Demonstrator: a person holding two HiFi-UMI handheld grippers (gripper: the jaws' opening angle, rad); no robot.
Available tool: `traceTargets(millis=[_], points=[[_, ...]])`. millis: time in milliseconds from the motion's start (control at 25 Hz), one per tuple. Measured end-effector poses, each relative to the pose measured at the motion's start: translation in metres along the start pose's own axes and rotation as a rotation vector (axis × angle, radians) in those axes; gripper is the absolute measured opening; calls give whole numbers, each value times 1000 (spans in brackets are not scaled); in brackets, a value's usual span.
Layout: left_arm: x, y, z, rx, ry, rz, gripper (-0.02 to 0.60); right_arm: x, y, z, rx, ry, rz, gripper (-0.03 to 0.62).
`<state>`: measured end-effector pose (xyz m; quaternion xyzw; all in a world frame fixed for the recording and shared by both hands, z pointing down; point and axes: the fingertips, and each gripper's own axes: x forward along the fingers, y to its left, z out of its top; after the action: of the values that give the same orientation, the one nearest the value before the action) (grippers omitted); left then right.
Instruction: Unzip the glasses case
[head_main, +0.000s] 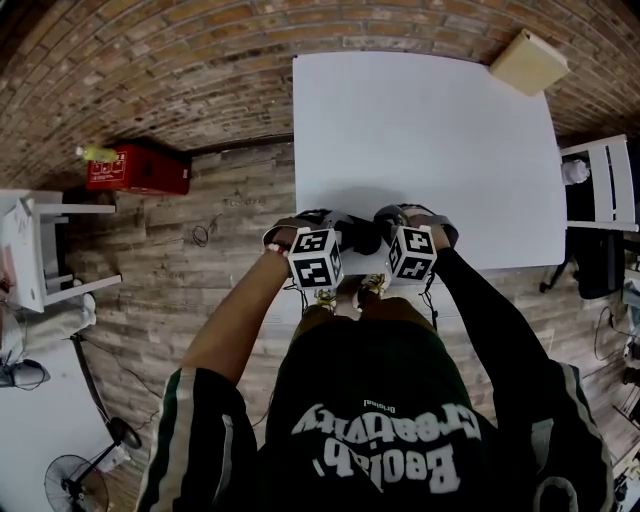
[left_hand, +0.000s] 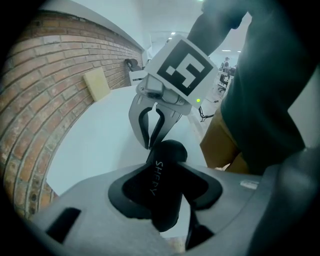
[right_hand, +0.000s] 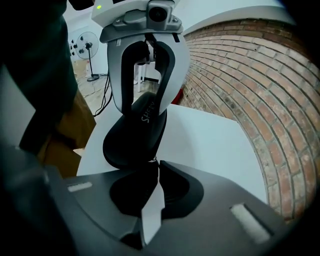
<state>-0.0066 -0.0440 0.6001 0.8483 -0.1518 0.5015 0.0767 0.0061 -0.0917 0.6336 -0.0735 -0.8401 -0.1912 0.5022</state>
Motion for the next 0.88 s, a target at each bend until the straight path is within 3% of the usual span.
traceTargets(millis=[480, 640, 720, 880], points=[[1, 0, 1, -19, 10, 12, 153, 7, -10, 11, -27, -15, 3, 26], [-3, 5, 3, -82, -53, 48, 155, 5, -7, 9, 13, -19, -3, 17], [-7, 11, 7, -113, -100, 133, 200, 0, -12, 4, 148, -21, -29, 13], [-11, 28, 21, -227, -186, 273, 200, -16, -28, -25, 596, -31, -108, 14]])
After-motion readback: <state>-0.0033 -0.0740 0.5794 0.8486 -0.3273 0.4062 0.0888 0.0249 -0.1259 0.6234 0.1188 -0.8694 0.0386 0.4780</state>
